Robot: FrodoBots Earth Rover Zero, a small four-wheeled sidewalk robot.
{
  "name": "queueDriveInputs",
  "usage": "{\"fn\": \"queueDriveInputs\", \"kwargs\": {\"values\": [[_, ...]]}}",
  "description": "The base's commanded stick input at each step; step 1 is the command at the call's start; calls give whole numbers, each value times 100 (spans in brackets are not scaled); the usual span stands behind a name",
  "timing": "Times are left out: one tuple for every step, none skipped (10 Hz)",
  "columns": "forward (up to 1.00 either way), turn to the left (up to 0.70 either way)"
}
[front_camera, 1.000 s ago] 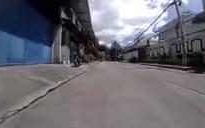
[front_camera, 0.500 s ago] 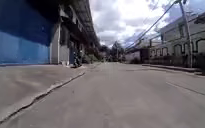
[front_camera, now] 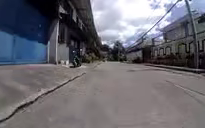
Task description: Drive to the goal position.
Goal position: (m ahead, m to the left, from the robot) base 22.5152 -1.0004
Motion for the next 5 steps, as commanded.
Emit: {"fn": "queueDriveInputs", "kwargs": {"values": [[85,0],[85,0],[85,0],[85,0],[85,0]]}}
